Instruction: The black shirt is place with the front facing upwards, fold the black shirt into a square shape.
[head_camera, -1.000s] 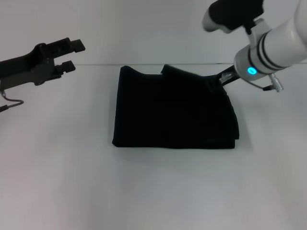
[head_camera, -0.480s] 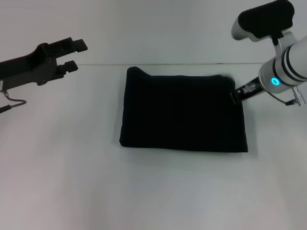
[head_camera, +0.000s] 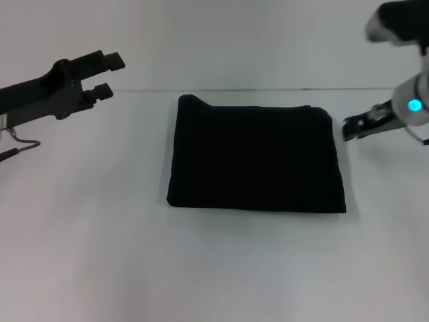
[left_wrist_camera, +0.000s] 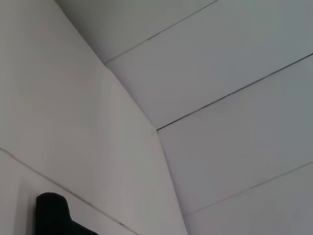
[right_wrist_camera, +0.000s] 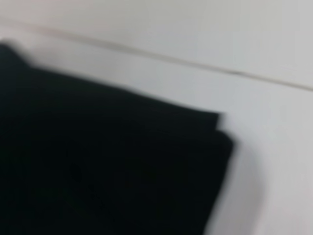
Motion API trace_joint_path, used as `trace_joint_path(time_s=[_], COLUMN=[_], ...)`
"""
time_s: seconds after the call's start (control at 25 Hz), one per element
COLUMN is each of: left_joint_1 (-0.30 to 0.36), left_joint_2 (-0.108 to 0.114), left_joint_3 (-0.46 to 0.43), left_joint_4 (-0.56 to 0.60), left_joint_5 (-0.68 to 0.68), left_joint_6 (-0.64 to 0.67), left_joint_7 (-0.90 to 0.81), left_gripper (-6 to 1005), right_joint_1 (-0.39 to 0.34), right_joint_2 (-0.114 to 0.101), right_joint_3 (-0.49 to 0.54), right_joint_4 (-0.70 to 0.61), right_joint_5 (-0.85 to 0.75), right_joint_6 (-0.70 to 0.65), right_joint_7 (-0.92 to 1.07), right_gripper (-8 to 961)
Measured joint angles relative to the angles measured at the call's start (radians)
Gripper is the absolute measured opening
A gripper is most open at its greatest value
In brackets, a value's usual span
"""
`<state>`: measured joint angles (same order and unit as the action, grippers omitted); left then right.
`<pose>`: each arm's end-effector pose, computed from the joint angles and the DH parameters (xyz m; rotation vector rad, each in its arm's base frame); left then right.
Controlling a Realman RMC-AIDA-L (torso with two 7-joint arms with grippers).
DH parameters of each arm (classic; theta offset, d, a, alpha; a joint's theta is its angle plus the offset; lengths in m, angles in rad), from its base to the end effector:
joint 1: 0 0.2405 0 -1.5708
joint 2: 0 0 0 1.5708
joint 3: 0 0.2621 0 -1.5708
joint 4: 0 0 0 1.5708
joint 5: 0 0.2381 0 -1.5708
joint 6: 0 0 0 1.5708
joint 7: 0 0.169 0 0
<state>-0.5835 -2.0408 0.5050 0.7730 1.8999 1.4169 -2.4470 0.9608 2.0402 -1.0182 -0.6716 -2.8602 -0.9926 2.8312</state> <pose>-0.2679 0.4271 0.0647 -1.9524 -1.7844 -1.1645 0.2280 0.5096 -0.0168 -2.0391 1.2730 -0.2208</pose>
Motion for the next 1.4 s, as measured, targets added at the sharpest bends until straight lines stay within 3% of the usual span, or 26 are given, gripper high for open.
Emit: trace_joint_path(time_s=[0.16,0.32,0.4,0.6,0.72,0.76,1.04,1.2,1.4], left_joint_1=[0.006,0.007,0.008,0.013,0.014,0.012,0.008,0.013,0.015], left_joint_2=[-0.001,-0.001,-0.001,-0.002,-0.003,-0.004,-0.005,-0.006,-0.006], left_joint_3=[0.000,-0.003,-0.003,-0.003,-0.003,-0.004,-0.003,-0.003,-0.005], left_joint_4=[0.000,0.000,0.000,0.000,0.000,-0.002,-0.012,-0.012,-0.012], left_joint_5=[-0.015,-0.018,-0.019,-0.019,-0.019,-0.019,-0.021,-0.031,-0.036], left_joint_6=[0.008,0.021,0.023,0.018,0.015,0.014,0.014,0.013,0.009], left_joint_7=[0.000,0.000,0.001,0.002,0.006,0.009,0.013,0.013,0.013], left_gripper=[814,814,814,814,814,814,814,814,813], right_joint_1=[-0.015,-0.040,-0.052,-0.049,-0.040,-0.036,-0.017,-0.021,-0.036], right_joint_2=[-0.070,-0.137,-0.154,-0.148,-0.126,-0.108,-0.069,-0.067,-0.088], right_joint_3=[0.161,0.290,0.298,0.293,0.275,0.258,0.217,0.192,0.196], right_joint_4=[0.017,0.032,0.051,0.152,0.189,0.193,0.201,0.205,0.193], right_joint_5=[0.011,0.176,0.263,0.311,0.309,0.310,0.311,0.311,0.314], right_joint_6=[-0.001,-0.139,-0.212,-0.241,-0.194,-0.158,-0.093,-0.082,-0.111], right_joint_7=[-0.007,-0.103,-0.128,-0.130,-0.128,-0.124,-0.117,-0.103,-0.101], right_gripper=[203,397,498,594,613,613,611,611,613])
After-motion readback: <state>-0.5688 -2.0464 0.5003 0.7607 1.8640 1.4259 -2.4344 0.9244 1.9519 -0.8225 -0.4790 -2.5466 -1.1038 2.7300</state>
